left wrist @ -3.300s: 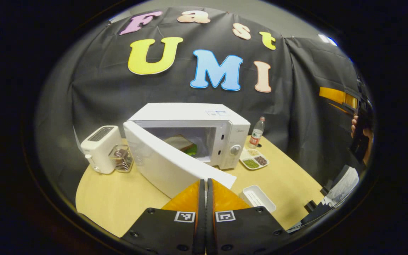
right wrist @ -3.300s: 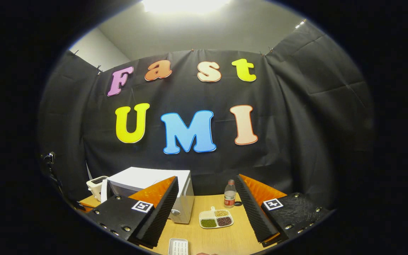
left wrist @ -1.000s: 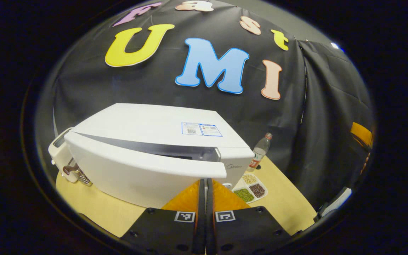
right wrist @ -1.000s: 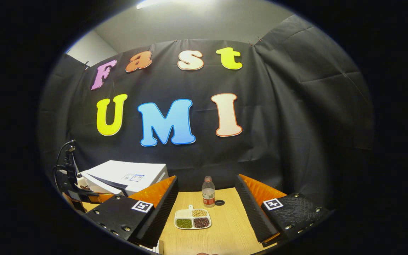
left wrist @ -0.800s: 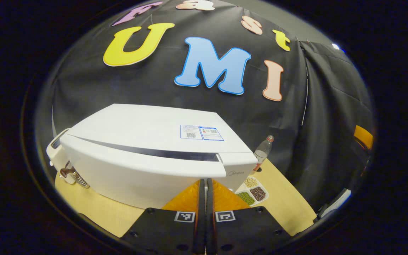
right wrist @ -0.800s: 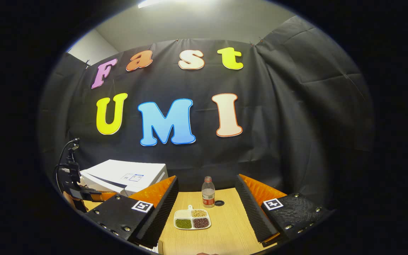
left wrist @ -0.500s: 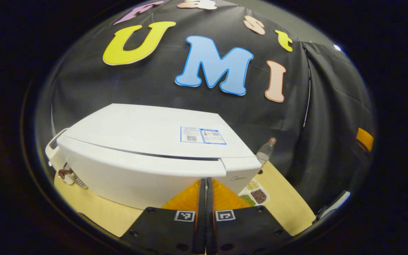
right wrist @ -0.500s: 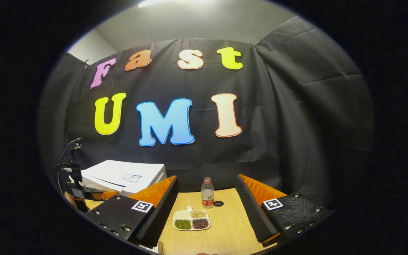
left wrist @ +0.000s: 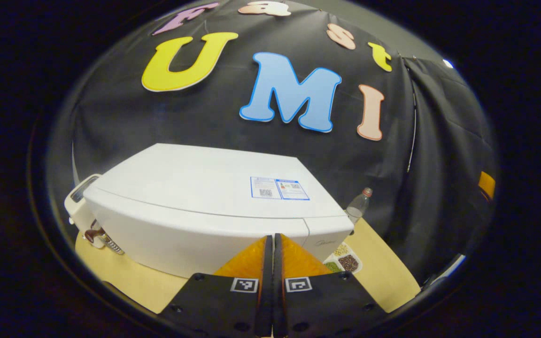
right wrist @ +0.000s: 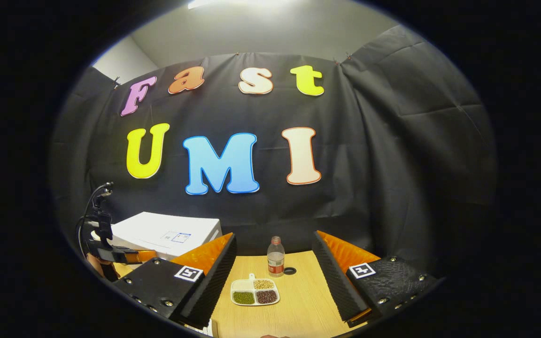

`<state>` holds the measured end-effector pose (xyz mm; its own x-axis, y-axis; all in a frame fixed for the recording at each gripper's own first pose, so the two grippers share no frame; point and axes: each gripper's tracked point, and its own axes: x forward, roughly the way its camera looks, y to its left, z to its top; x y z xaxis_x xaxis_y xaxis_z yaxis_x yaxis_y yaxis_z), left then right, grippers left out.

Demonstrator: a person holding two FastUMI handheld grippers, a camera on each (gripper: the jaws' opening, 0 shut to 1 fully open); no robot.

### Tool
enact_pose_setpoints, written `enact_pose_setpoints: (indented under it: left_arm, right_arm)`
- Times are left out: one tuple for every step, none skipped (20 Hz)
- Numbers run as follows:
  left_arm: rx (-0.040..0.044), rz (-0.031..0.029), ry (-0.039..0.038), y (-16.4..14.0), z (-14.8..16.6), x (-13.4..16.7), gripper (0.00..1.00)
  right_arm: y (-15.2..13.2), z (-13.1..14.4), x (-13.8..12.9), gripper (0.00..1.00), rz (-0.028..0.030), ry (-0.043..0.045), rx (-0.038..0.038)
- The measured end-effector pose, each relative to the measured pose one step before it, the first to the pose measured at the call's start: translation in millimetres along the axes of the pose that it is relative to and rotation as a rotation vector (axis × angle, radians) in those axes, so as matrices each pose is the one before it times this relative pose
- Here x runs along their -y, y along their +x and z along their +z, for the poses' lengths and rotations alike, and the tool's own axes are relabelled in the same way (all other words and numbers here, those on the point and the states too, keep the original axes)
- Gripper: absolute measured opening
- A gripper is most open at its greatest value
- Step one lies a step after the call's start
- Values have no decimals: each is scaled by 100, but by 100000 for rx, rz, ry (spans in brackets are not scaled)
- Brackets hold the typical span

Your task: Open the microwave oven with the left hand, put the food in, and close the microwave oven.

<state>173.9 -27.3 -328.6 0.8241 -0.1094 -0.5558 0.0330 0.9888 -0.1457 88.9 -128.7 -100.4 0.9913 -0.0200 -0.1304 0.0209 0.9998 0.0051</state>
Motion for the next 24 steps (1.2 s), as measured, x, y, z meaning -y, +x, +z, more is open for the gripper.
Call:
enact_pose_setpoints:
  left_arm:
    - [3237,519,1831,-1575,1486,-364,7]
    - [3934,1075,2321,-1710,1860,-573,7]
    - [4387,790,2296,-1943,2180,-533,7]
    - [4974,1475,2734,-2140,2524,-790,7]
    - [5341,1974,3065,-2162,2675,-977,7]
    - [5730,1931,2730,-2055,2981,-1101,7]
    - [6105,1914,2199,-2034,3404,-1024,7]
    - [5126,1476,1624,-1682,2805,-1055,7]
    - [4163,1661,850,-1684,2353,-1228,14]
    - [2880,2081,388,-1390,1963,-1365,42]
    - [1699,1277,-164,-1409,1132,-1183,69]
    - [882,173,-750,-1169,753,-687,96]
    - [320,-983,-891,-896,416,-486,94]
    - [-529,-904,-531,-835,-4,-517,97]
    - [-1048,-424,-15,-658,-269,-637,96]
    - [-802,-716,60,-525,-249,-688,97]
    - [-827,-1072,-116,-388,-215,-313,97]
    - [53,-917,0,-516,123,-447,97]
    - [278,-766,181,-543,218,-379,96]
    - [358,-574,-44,-318,181,-372,95]
    - [609,-717,-406,-411,162,-256,95]
    - [137,-880,-696,-394,222,-212,95]
    - [600,-613,-406,-425,127,-213,96]
    - [683,-399,-203,-277,315,-339,97]
  right_arm:
    - [-194,491,-686,97,531,112,1108]
    - [-247,687,-856,97,898,249,993]
    - [-245,721,-951,97,987,242,1243]
    - [-169,815,-954,97,815,242,1225]
    - [-268,869,-1039,97,1065,424,1334]
    - [-287,1049,-1114,97,1003,510,1366]
    - [-279,959,-1041,97,766,472,1264]
    - [-162,867,-1077,97,673,195,524]
    - [-241,575,-1040,97,552,69,22]
    - [-205,561,-1018,97,332,68,-536]
    - [-305,330,-1154,97,658,82,-702]
    - [-303,305,-990,97,379,146,-90]
    - [-447,471,-984,97,260,178,556]
    - [-330,170,-903,97,55,-337,538]
    - [-417,-47,-825,97,-157,-655,197]
    - [-411,195,-830,97,-213,-599,346]
    - [-401,218,-721,97,-356,-391,519]
    - [-501,339,-805,97,-289,-389,733]
    - [-338,219,-626,97,-273,-346,463]
    - [-286,173,-632,97,-226,-347,395]
    - [-253,42,-530,97,-307,-188,190]
    - [-362,173,-558,97,-218,314,-11]
    - [-323,108,-502,97,-12,387,168]
    - [-360,157,-418,97,-110,206,148]
